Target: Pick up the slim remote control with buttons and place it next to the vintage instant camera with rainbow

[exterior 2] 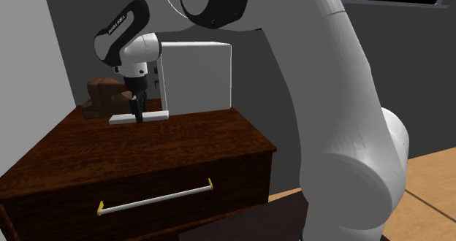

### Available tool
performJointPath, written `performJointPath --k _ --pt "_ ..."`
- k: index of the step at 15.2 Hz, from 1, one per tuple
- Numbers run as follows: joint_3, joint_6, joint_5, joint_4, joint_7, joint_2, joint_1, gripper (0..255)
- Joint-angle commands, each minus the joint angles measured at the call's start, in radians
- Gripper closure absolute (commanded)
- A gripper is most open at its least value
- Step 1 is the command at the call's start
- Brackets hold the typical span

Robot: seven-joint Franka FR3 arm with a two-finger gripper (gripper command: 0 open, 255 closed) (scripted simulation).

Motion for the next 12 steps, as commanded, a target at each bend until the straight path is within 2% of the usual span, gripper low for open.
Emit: performJointPath --k 1,11,12 --pt "0.000 0.023 0.000 -0.012 0.000 0.011 0.000 255" --pt "0.000 0.040 0.000 -0.021 0.000 0.019 0.000 255" --pt "0.000 0.040 0.000 -0.021 0.000 0.019 0.000 0"
